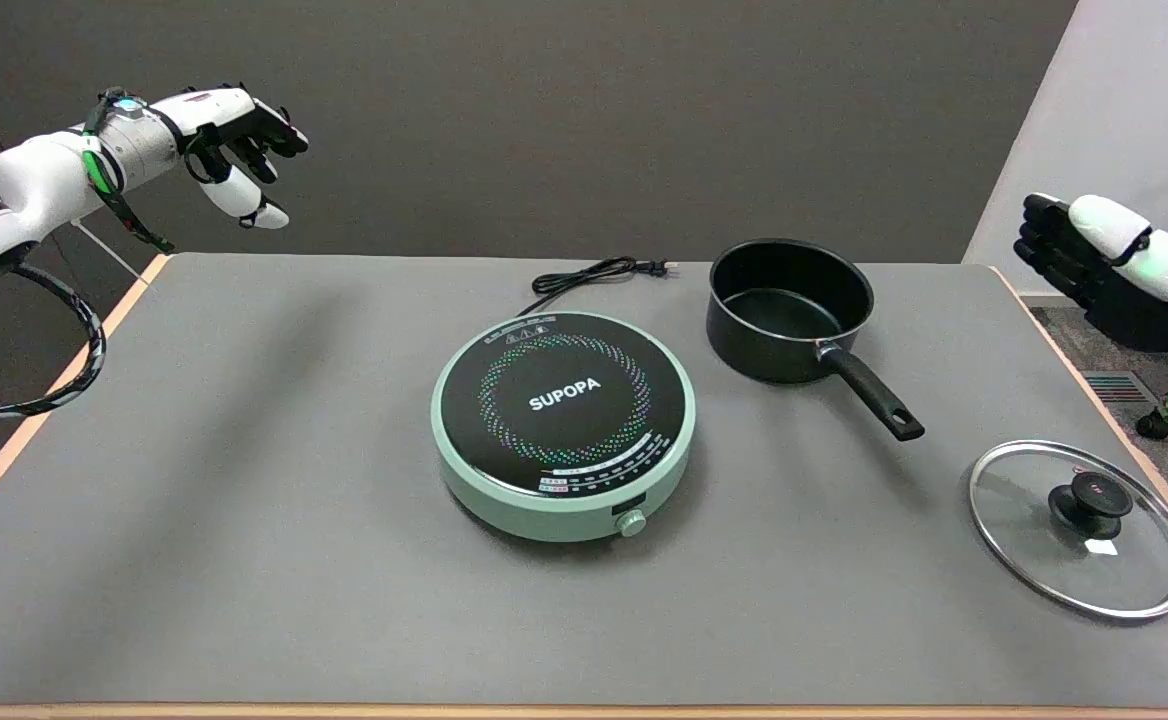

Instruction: Pick up the pot.

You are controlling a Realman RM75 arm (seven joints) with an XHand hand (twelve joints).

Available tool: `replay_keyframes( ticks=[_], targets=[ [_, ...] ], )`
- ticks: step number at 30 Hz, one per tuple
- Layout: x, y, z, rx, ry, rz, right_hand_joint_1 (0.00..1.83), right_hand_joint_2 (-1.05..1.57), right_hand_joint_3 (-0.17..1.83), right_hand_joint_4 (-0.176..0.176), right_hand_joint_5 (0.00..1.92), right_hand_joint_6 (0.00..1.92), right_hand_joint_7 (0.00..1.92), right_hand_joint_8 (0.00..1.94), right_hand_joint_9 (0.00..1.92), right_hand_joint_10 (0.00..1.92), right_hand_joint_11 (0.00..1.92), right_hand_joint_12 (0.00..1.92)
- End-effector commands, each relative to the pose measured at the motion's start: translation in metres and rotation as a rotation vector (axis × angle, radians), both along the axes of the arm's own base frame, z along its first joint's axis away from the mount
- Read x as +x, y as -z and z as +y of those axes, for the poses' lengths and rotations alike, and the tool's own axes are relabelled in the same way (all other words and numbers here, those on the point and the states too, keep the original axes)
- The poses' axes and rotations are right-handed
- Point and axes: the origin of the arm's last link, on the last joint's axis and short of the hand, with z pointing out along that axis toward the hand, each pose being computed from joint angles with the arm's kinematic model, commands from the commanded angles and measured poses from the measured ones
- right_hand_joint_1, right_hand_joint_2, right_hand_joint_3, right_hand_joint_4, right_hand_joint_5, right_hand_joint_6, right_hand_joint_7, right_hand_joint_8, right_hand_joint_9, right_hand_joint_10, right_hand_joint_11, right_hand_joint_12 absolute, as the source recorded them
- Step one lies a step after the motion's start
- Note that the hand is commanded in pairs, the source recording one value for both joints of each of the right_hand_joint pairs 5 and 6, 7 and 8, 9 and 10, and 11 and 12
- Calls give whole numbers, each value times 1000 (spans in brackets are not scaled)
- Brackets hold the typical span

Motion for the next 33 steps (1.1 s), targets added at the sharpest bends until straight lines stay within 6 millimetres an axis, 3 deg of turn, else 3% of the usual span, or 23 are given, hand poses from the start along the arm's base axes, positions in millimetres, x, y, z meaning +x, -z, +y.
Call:
replay_keyframes(
  ticks=[1,5,14,22,33],
  targets=[
    [16,23,-12,105,-88,-75,484,1306,-131,-176,0,0,0,0,0,0,0,0],
    [3,43,-10,156,-59,-121,418,1425,-175,-176,0,0,0,0,0,0,0,0],
    [-11,76,4,285,-88,-153,412,1432,-175,-176,0,0,0,0,0,0,0,0],
    [-8,117,-1,430,-105,-167,411,1437,-175,-176,0,0,0,0,0,0,0,0],
    [-10,118,0,396,-117,-232,424,1488,-175,-176,0,0,0,0,0,0,0,0]
  ],
)
